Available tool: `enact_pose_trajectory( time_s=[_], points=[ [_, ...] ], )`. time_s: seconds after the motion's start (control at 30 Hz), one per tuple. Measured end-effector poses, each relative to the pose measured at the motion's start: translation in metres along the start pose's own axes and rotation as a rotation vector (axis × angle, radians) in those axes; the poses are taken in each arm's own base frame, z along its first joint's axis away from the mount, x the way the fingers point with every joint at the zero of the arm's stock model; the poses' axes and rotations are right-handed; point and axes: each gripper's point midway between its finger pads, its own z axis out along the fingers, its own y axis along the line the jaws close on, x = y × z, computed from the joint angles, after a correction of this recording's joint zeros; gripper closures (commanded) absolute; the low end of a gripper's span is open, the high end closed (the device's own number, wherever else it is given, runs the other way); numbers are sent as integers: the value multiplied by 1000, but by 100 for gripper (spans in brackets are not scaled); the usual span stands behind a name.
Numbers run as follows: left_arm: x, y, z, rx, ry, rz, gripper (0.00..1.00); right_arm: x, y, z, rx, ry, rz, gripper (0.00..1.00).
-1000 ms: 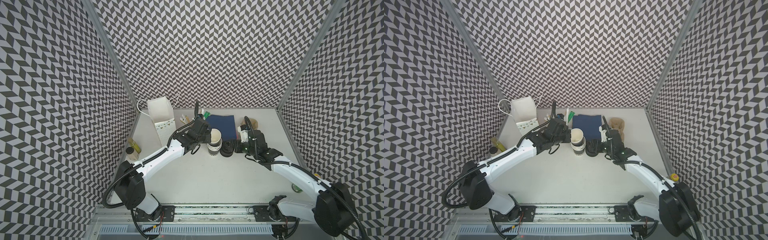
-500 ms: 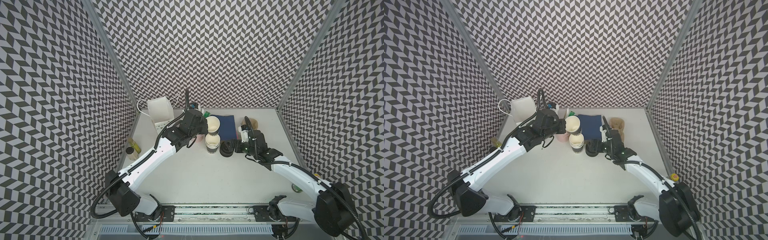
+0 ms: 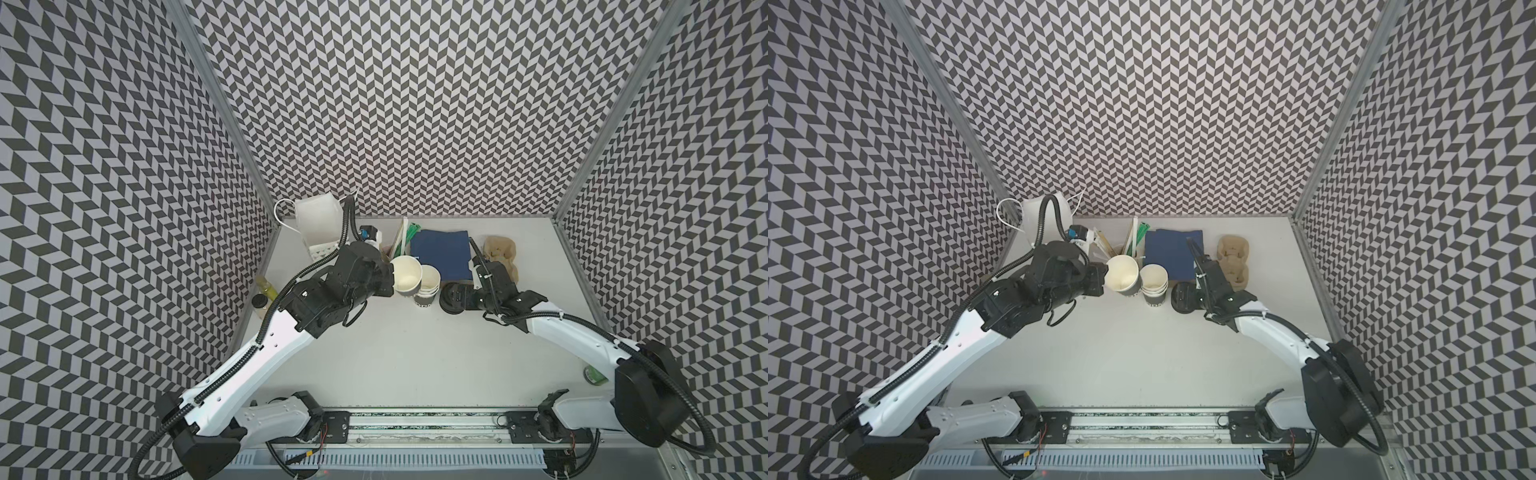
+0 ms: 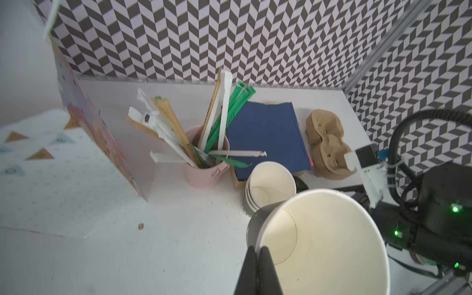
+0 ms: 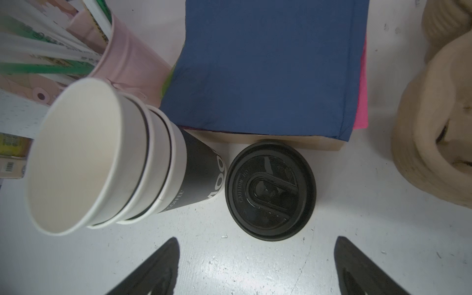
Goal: Pack a coffee takeout order
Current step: Place the coffee cup at the center of the table.
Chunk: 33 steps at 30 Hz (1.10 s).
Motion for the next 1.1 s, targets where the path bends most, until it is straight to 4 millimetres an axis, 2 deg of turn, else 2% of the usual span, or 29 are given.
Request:
enact_pose_trajectory(
  time_s=[0.2,0.3,0.37,0.93,1.1],
  points=[
    [74,11,19,-29,156,40,100,2,-2,9,26,32,-19,12],
    [101,13,26,-38,209,56,100,5,-3,14,41,53,-25,13],
    [111,13,29,-35,223,61,100,7,-4,17,48,66,-31,15],
    [153,14,64,-21,248,36,100,18,-6,39,134,134,-90,17],
    [156,13,69,-20,248,34,100,17,-2,43,147,133,-109,22]
  ],
)
